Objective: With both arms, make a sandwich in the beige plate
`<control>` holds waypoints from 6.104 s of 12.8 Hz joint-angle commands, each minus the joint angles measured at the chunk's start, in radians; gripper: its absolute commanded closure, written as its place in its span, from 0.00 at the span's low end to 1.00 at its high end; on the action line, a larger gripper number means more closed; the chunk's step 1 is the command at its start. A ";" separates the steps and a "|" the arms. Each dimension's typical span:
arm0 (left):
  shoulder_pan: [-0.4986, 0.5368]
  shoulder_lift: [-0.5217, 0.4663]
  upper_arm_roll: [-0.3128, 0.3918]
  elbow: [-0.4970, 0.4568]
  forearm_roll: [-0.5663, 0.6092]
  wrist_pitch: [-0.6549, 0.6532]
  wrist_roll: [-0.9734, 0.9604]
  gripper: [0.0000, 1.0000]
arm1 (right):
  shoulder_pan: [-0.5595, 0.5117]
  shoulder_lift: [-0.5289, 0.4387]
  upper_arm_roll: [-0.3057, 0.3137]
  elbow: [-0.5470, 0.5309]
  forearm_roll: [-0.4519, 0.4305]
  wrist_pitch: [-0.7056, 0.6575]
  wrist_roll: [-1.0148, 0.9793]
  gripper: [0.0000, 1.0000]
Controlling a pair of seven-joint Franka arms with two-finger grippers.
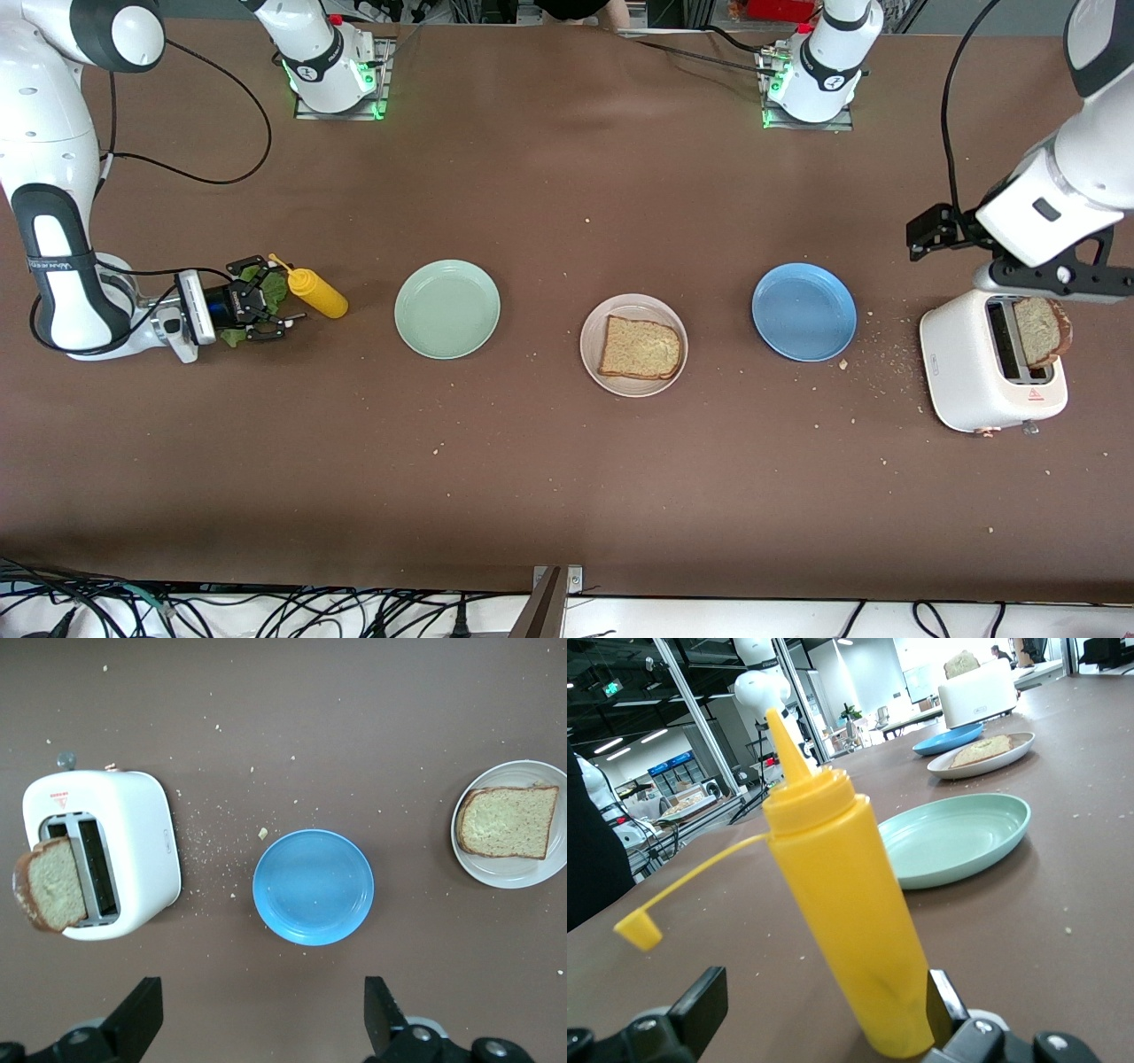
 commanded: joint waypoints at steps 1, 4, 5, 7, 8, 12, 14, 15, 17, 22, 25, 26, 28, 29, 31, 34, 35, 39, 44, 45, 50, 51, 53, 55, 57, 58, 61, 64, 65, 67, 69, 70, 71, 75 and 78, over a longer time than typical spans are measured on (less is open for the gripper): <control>-0.024 -0.084 0.021 -0.085 -0.017 0.007 -0.017 0.00 | 0.003 -0.012 0.022 -0.018 0.042 0.003 -0.021 0.01; -0.004 -0.073 0.019 -0.073 -0.060 0.003 -0.015 0.00 | 0.016 -0.010 0.024 -0.039 0.062 0.010 -0.021 0.01; -0.004 -0.073 0.019 -0.071 -0.061 0.003 -0.015 0.00 | 0.018 -0.010 0.024 -0.043 0.062 0.013 -0.021 0.01; -0.004 -0.073 0.018 -0.071 -0.061 0.004 -0.016 0.00 | 0.021 -0.010 0.024 -0.049 0.062 0.021 -0.022 0.01; -0.004 -0.073 0.018 -0.071 -0.061 0.003 -0.014 0.00 | 0.021 -0.010 0.024 -0.059 0.072 0.030 -0.022 0.02; 0.000 -0.075 0.019 -0.071 -0.061 0.001 -0.006 0.00 | 0.035 -0.010 0.024 -0.087 0.102 0.067 -0.070 0.75; 0.000 -0.076 0.018 -0.071 -0.061 0.000 0.001 0.00 | 0.050 -0.021 0.024 -0.083 0.112 0.081 -0.071 1.00; 0.000 -0.076 0.018 -0.071 -0.061 0.000 0.001 0.00 | 0.059 -0.033 0.024 -0.076 0.112 0.090 -0.055 1.00; 0.002 -0.076 0.018 -0.071 -0.061 0.000 0.001 0.00 | 0.094 -0.096 0.024 -0.069 0.112 0.128 0.013 1.00; 0.025 -0.073 0.021 -0.064 -0.063 0.000 0.003 0.00 | 0.252 -0.310 0.021 -0.043 0.051 0.237 0.388 1.00; 0.025 -0.075 0.019 -0.064 -0.063 0.000 0.001 0.00 | 0.346 -0.378 0.022 0.000 -0.031 0.315 0.601 1.00; 0.025 -0.075 0.019 -0.064 -0.063 0.000 0.001 0.00 | 0.398 -0.394 0.022 0.032 -0.079 0.346 0.675 1.00; 0.025 -0.073 0.019 -0.064 -0.063 0.000 0.001 0.00 | 0.496 -0.403 0.022 0.107 -0.189 0.383 0.851 1.00; 0.023 -0.072 0.019 -0.062 -0.064 0.001 0.000 0.00 | 0.541 -0.403 0.022 0.140 -0.241 0.398 0.925 1.00; 0.025 -0.072 0.019 -0.062 -0.064 0.001 0.000 0.00 | 0.636 -0.403 0.022 0.184 -0.358 0.455 1.075 1.00; 0.026 -0.073 0.019 -0.064 -0.064 -0.005 0.001 0.00 | 0.791 -0.395 0.022 0.200 -0.582 0.575 1.318 1.00; 0.025 -0.073 0.019 -0.062 -0.064 -0.005 0.001 0.00 | 0.838 -0.389 0.021 0.200 -0.658 0.608 1.426 1.00; 0.025 -0.073 0.019 -0.062 -0.064 -0.006 0.001 0.00 | 0.981 -0.316 0.021 0.206 -0.954 0.722 1.786 1.00; 0.028 -0.080 0.019 -0.061 -0.066 -0.026 0.001 0.00 | 1.142 -0.194 0.015 0.240 -1.384 0.712 2.105 1.00; 0.026 -0.078 0.019 -0.061 -0.067 -0.023 0.000 0.00 | 1.154 -0.176 0.016 0.241 -1.447 0.695 2.145 1.00; 0.020 -0.067 0.018 -0.059 -0.067 -0.016 -0.008 0.00 | 1.216 -0.069 0.015 0.281 -1.645 0.644 2.167 1.00; 0.019 -0.061 0.018 -0.059 -0.067 -0.011 -0.008 0.00 | 1.237 -0.040 0.015 0.298 -1.679 0.633 2.167 1.00; 0.017 -0.061 0.018 -0.059 -0.067 0.000 -0.009 0.00 | 1.271 0.003 -0.001 0.348 -1.699 0.603 2.167 1.00; 0.016 -0.061 0.016 -0.059 -0.066 0.000 -0.009 0.00 | 1.282 0.019 -0.001 0.368 -1.701 0.598 2.170 1.00; 0.016 -0.061 0.016 -0.059 -0.067 0.000 -0.011 0.00 | 1.300 0.036 -0.007 0.381 -1.701 0.596 2.208 1.00; 0.016 -0.061 0.016 -0.059 -0.067 0.000 -0.009 0.00 | 1.303 0.037 -0.013 0.382 -1.699 0.598 2.220 1.00; 0.017 -0.061 0.016 -0.059 -0.067 0.000 -0.009 0.00 | 1.300 0.036 -0.015 0.399 -1.693 0.596 2.222 1.00; 0.017 -0.061 0.016 -0.059 -0.067 0.000 -0.009 0.00 | 1.265 0.013 -0.019 0.469 -1.573 0.544 2.161 1.00; 0.017 -0.061 0.016 -0.059 -0.067 0.000 -0.009 0.00 | 1.241 -0.005 -0.021 0.493 -1.500 0.537 2.101 1.00; 0.017 -0.061 0.016 -0.059 -0.067 0.000 -0.009 0.00 | 1.150 -0.088 -0.012 0.494 -1.344 0.534 2.008 1.00; 0.019 -0.061 0.016 -0.059 -0.067 0.000 -0.009 0.00 | 1.061 -0.157 -0.011 0.493 -1.154 0.534 1.868 1.00; 0.019 -0.061 0.016 -0.059 -0.067 0.000 -0.009 0.00 | 1.009 -0.185 -0.013 0.493 -1.051 0.532 1.802 1.00; 0.019 -0.061 0.016 -0.059 -0.067 0.000 -0.009 0.00 | 0.960 -0.218 -0.015 0.487 -0.956 0.515 1.747 1.00; 0.019 -0.061 0.016 -0.059 -0.067 0.000 -0.009 0.00 | 0.744 -0.265 -0.016 0.487 -0.579 0.378 1.442 1.00; 0.019 -0.061 0.016 -0.059 -0.069 0.000 -0.009 0.00 | 0.597 -0.285 -0.016 0.476 -0.408 0.238 1.238 1.00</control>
